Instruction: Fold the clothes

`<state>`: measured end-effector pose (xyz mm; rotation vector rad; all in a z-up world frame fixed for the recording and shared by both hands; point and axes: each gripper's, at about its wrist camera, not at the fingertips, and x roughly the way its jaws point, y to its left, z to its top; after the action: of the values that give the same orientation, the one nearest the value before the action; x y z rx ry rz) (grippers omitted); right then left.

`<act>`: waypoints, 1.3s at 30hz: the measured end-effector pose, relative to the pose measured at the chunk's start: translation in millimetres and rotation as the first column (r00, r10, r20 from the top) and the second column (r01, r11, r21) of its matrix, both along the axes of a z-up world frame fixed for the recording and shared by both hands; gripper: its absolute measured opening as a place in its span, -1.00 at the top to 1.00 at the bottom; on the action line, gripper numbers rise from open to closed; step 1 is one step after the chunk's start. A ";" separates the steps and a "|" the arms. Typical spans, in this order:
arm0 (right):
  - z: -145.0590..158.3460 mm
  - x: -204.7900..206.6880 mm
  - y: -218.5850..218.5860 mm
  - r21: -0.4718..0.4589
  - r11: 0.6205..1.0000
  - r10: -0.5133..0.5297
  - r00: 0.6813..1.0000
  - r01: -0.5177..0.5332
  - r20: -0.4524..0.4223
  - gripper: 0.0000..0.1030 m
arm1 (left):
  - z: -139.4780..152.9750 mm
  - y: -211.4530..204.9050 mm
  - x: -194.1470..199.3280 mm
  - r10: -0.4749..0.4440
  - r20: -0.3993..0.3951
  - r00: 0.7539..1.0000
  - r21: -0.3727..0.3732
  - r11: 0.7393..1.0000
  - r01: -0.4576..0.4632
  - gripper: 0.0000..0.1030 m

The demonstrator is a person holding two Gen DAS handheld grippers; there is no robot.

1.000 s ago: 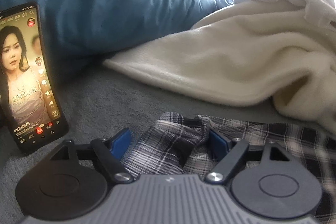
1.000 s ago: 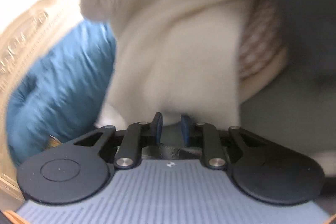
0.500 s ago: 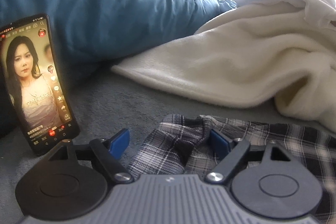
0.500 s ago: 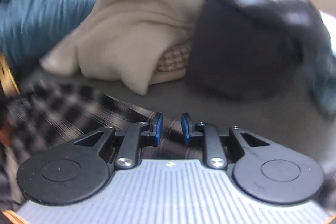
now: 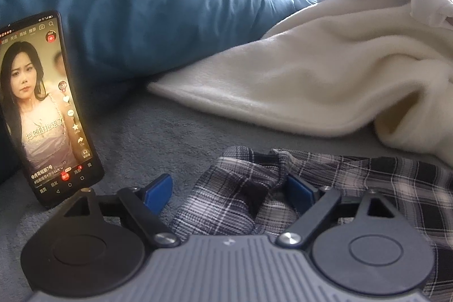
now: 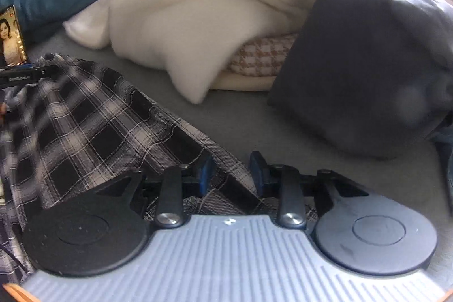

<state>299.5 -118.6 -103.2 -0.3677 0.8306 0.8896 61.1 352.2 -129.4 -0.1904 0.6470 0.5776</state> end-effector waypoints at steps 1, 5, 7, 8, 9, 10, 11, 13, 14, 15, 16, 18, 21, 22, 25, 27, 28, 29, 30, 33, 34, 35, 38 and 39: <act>-0.1 1.3 -0.8 -0.002 1.000 0.014 1.000 -0.014 -0.012 0.46 | -0.2 0.0 0.3 0.000 0.001 1.000 0.002 1.000 0.000 -0.73; 0.7 3.3 -4.4 -0.002 1.000 0.024 1.000 -0.024 0.007 0.95 | -1.3 -0.6 1.4 0.000 0.002 1.000 0.010 1.000 0.000 -0.74; 0.7 3.9 -3.0 0.005 1.000 0.002 1.000 -0.002 0.029 0.96 | -2.2 -2.2 1.7 0.001 0.001 1.000 0.018 1.000 -0.001 -0.75; -0.4 4.3 -1.2 0.009 1.000 -0.010 0.999 0.010 0.037 0.99 | -2.6 -3.0 2.5 0.001 -0.002 1.000 0.022 1.000 -0.001 -0.75; -2.8 5.0 2.0 0.014 1.000 -0.023 0.999 0.023 0.045 1.00 | -2.9 -3.6 2.7 0.002 -0.004 1.000 0.024 1.000 -0.002 -0.76; -5.5 6.4 4.4 0.019 0.999 -0.039 0.998 0.038 0.051 1.00 | -3.1 -3.9 2.7 0.002 -0.006 1.000 0.025 1.000 -0.002 -0.77; -9.0 9.8 4.7 0.023 0.998 -0.058 0.997 0.057 0.051 1.00 | -3.4 -3.8 2.7 0.003 -0.008 1.000 0.024 1.000 -0.002 -0.78; -14.1 18.0 0.9 0.064 0.992 -0.105 0.994 0.104 0.015 1.00 | -3.3 -3.0 2.8 0.003 -0.012 1.000 0.017 1.000 -0.003 -0.79; -13.5 21.5 -3.4 0.098 0.986 -0.133 0.991 0.134 -0.012 1.00 | -3.0 -2.6 3.0 0.003 -0.013 1.000 0.015 1.000 -0.003 -0.79; -11.1 23.6 -8.4 0.132 0.978 -0.157 0.987 0.161 -0.037 1.00 | -2.8 -2.4 3.2 0.003 -0.014 1.000 0.013 1.000 -0.002 -0.80; -8.1 25.0 -13.6 0.165 0.969 -0.178 0.982 0.185 -0.058 0.99 | -2.6 -2.4 3.3 0.003 -0.014 1.000 0.013 1.000 -0.002 -0.80; 1.0 23.2 -23.7 0.221 0.952 -0.201 0.976 0.214 -0.078 0.98 | -2.5 -2.1 3.5 0.003 -0.014 1.000 0.014 1.000 -0.003 -0.80; 10.8 12.5 -24.8 0.233 0.956 -0.156 0.983 0.176 -0.102 0.97 | -2.6 -1.2 3.8 0.007 -0.013 1.000 0.013 1.000 -0.006 -0.81; 10.7 8.8 -21.0 0.221 0.963 -0.132 0.985 0.155 -0.115 0.96 | -2.6 -1.0 3.9 0.008 -0.013 1.000 0.013 1.000 -0.007 -0.82; 10.3 -2.5 -9.7 0.187 0.978 -0.063 0.986 0.092 -0.155 0.96 | -2.7 -1.4 4.4 0.009 -0.013 1.000 0.017 1.000 -0.009 -0.82; 1.9 -7.9 0.8 0.115 0.990 -0.068 0.986 0.087 -0.154 0.96 | -3.1 -1.5 4.0 0.007 -0.012 1.000 0.018 1.000 -0.007 -0.82; -7.2 -7.3 7.5 0.082 0.991 -0.094 0.985 0.106 -0.143 1.00 | -3.2 -1.5 3.7 0.007 -0.011 1.000 0.017 1.000 -0.007 -0.82; -14.8 -6.1 12.6 0.064 0.990 -0.116 0.984 0.126 -0.133 1.00 | -3.2 -1.3 3.4 0.007 -0.011 1.000 0.017 1.000 -0.006 -0.82; -17.5 -3.0 14.2 0.084 0.986 -0.135 0.983 0.146 -0.129 1.00 | -3.2 -1.2 3.1 0.006 -0.010 1.000 0.016 1.000 -0.006 -0.82; -15.6 6.3 21.4 0.108 0.973 -0.189 0.974 0.203 -0.124 1.00 | -3.5 -0.4 3.1 0.005 -0.009 1.000 0.014 1.000 -0.005 -0.83; -13.1 5.5 23.2 0.103 0.973 -0.193 0.974 0.206 -0.119 1.00 | -3.5 -0.3 3.0 0.005 -0.008 1.000 0.013 1.000 -0.005 -0.83; -10.6 4.7 25.1 0.098 0.973 -0.198 0.973 0.209 -0.115 1.00 | -3.3 -0.2 3.0 0.005 -0.008 1.000 0.013 1.000 -0.005 -0.83; 1.0 -2.1 25.8 0.126 0.970 -0.192 0.973 0.208 -0.126 0.94 | -3.8 0.2 2.7 0.005 -0.006 1.000 0.013 1.000 -0.005 -0.84; 2.3 -5.3 28.1 0.148 0.969 -0.179 0.974 0.198 -0.138 0.94 | -4.0 0.1 2.6 0.005 -0.005 1.000 0.014 1.000 -0.005 -0.84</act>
<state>294.2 -90.5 -100.9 -0.0907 0.8855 0.8002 63.7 352.3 -133.4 -0.1780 0.6479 0.5877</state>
